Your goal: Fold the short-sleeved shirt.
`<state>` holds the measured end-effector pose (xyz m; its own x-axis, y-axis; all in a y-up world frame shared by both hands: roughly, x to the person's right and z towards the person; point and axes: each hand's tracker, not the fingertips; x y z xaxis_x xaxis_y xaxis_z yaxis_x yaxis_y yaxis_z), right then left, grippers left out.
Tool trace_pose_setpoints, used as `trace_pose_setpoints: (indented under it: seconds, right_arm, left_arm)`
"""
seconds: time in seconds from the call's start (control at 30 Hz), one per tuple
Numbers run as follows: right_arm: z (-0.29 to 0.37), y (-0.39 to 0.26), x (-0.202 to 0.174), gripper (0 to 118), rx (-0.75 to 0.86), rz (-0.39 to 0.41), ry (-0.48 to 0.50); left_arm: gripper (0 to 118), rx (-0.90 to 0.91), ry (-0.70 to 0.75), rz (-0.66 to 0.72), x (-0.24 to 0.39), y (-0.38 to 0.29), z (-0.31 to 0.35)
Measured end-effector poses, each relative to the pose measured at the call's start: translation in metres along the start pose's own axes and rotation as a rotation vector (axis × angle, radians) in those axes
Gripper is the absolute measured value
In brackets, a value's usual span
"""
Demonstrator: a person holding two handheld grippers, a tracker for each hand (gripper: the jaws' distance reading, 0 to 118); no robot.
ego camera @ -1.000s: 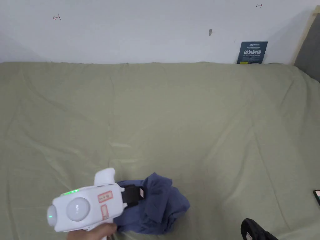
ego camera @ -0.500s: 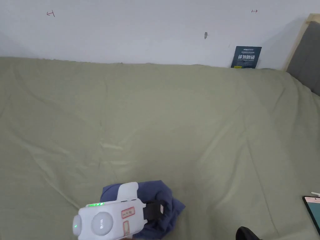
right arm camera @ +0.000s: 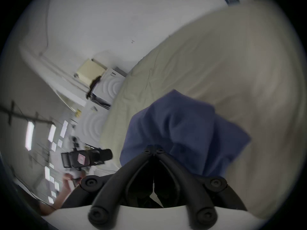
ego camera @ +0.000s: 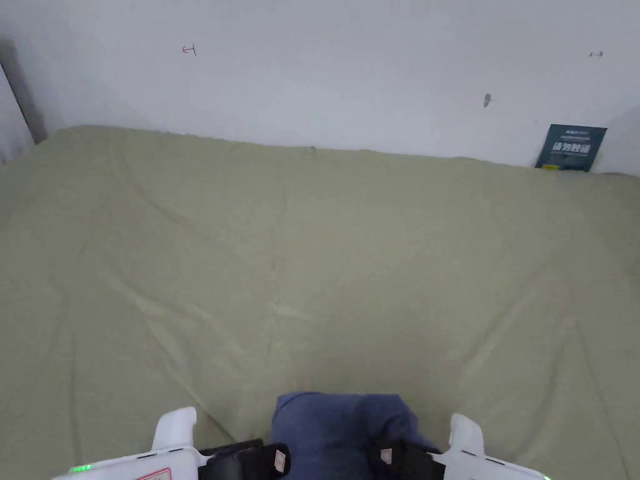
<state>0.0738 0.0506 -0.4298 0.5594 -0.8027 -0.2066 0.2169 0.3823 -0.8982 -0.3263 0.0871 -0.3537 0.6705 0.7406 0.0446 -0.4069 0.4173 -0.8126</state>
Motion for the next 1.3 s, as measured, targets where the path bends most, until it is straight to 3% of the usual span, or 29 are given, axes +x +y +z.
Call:
trace_pose_setpoints:
  seconds: [0.07, 0.1, 0.17, 0.27, 0.37, 0.4, 0.43, 0.47, 0.5, 0.53, 0.57, 0.67, 0.87, 1.1, 1.3]
  right_arm:
    - [-0.003, 0.000, 0.014, 1, 0.005, -0.007, -0.142]
    - [-0.002, -0.001, 0.020, 1, 0.000, -0.024, -0.146]
    - [0.006, -0.005, 0.026, 1, 0.023, -0.081, -0.040]
    - [0.010, -0.004, 0.027, 1, 0.016, -0.055, -0.060]
    - [0.011, -0.004, 0.028, 1, 0.011, -0.037, -0.058]
    - [0.010, -0.005, 0.030, 1, 0.010, -0.033, -0.058]
    - [0.009, -0.005, 0.032, 1, 0.009, -0.031, -0.056]
    - [0.010, -0.005, 0.033, 1, 0.009, -0.030, -0.052]
    - [0.012, -0.006, 0.032, 1, 0.012, -0.027, -0.048]
    - [0.016, -0.007, 0.031, 1, 0.016, -0.024, -0.050]
    - [0.018, -0.011, 0.029, 1, 0.014, -0.014, -0.054]
    - [0.031, -0.017, 0.025, 1, 0.001, 0.032, -0.034]
    - [0.041, -0.031, 0.021, 1, -0.029, 0.073, -0.092]
    - [0.034, -0.057, 0.014, 1, -0.065, 0.044, -0.108]
    - [0.023, -0.073, 0.002, 1, -0.062, 0.002, -0.101]
  left_arm:
    - [91, -0.025, -0.046, 0.106, -0.022, 0.008, -0.012]
    - [93, -0.037, -0.076, 0.158, -0.035, 0.011, -0.021]
    - [92, -0.065, -0.145, 0.243, -0.056, 0.018, -0.040]
    - [92, -0.149, -0.216, 0.359, -0.081, 0.020, -0.077]
    - [92, -0.205, -0.447, 0.442, -0.069, 0.017, -0.113]
    - [89, -0.229, -0.413, 0.411, -0.061, 0.015, -0.123]
    - [74, -0.203, -0.361, 0.336, -0.054, 0.014, -0.130]
    - [38, -0.185, -0.303, 0.273, -0.045, 0.014, -0.133]
    - [29, -0.196, -0.185, 0.244, -0.039, 0.013, -0.137]
    - [28, -0.211, -0.123, 0.250, -0.040, 0.011, -0.140]
    - [28, -0.201, -0.228, 0.343, -0.046, 0.012, -0.136]
    - [28, -0.199, -0.132, 0.156, -0.043, 0.028, -0.114]
    - [28, -0.147, -0.025, 0.064, -0.085, 0.085, -0.028]
    - [28, -0.147, 0.289, -0.022, -0.181, 0.178, 0.096]
    - [28, -0.115, 0.487, -0.043, -0.228, 0.231, 0.170]
